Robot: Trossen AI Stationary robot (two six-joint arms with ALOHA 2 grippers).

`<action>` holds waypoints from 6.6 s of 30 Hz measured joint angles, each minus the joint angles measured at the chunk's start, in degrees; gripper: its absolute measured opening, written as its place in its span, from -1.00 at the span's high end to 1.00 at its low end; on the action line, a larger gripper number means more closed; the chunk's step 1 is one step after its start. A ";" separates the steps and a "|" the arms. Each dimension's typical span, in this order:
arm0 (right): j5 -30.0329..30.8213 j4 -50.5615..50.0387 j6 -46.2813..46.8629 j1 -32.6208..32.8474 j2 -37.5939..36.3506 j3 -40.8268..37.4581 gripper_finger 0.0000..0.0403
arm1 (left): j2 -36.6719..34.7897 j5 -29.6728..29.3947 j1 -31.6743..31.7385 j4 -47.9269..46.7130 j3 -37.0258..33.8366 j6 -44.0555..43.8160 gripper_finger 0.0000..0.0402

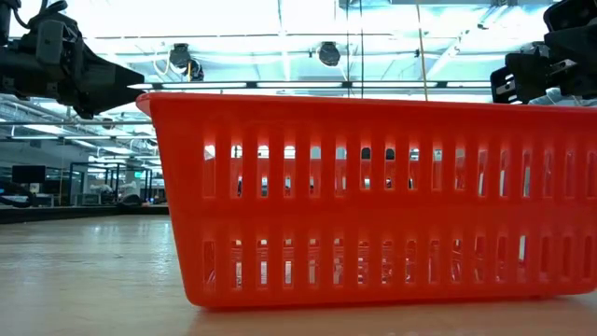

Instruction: Pick & Place Office items

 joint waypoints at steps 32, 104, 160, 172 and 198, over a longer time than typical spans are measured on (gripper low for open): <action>3.33 5.48 -0.43 0.00 0.02 0.01 0.17 | 0.02 0.00 0.02 -0.01 0.01 0.00 -0.34; 39.51 11.74 13.75 3.54 84.72 27.33 -0.40 | 0.02 0.02 0.00 0.01 0.01 0.00 -0.34; 5.88 2.29 10.59 -10.01 78.07 27.17 -0.40 | 0.02 0.00 0.00 -0.01 0.00 0.00 -0.34; 14.63 3.09 5.54 -6.95 78.12 27.17 -0.40 | 0.02 0.00 0.02 -0.01 0.01 0.00 -0.34; 17.85 -1.22 5.14 -6.93 77.63 27.26 0.42 | 0.02 0.00 0.01 0.00 0.00 0.00 -0.34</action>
